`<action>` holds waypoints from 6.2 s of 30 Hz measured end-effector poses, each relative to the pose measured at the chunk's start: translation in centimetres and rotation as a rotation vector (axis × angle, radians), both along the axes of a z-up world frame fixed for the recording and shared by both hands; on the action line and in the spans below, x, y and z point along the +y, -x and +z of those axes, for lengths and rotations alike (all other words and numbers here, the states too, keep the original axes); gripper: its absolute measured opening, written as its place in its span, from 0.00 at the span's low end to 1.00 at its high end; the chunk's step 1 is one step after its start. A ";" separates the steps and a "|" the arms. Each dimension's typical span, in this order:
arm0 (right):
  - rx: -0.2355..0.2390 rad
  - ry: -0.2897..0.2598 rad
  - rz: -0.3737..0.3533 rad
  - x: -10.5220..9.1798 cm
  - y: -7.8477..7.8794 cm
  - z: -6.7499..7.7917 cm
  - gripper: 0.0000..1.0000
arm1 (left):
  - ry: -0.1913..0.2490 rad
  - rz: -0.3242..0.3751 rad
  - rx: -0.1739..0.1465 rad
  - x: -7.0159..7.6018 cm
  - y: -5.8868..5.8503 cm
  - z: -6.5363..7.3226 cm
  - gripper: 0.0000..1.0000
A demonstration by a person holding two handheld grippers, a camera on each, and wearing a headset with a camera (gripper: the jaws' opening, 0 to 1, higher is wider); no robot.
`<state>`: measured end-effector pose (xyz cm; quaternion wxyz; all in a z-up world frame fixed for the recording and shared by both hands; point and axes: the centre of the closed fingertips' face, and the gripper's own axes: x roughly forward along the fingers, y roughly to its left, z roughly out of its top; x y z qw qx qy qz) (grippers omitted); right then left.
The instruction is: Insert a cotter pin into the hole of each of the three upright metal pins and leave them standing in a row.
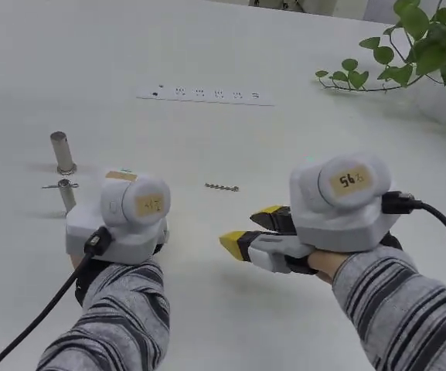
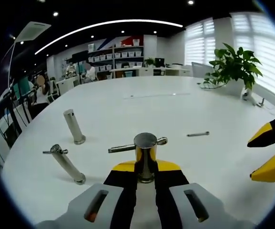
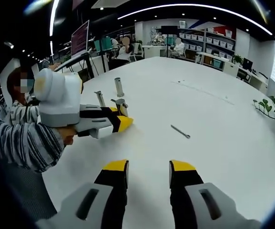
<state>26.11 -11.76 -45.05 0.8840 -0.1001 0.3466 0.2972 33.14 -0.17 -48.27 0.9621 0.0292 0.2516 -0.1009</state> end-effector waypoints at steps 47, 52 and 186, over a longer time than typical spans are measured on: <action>0.012 -0.035 0.178 1.6 2.2 1.2 0.52 | 0.090 -0.114 0.090 -0.7 3.1 0.2 0.41; 0.008 -0.030 0.212 1.9 2.2 1.7 0.53 | 0.120 -0.147 0.090 -1.0 4.0 0.6 0.44; -0.083 0.053 0.477 14.7 -12.6 1.2 0.08 | 0.138 -0.299 -0.047 7.2 7.5 7.3 0.92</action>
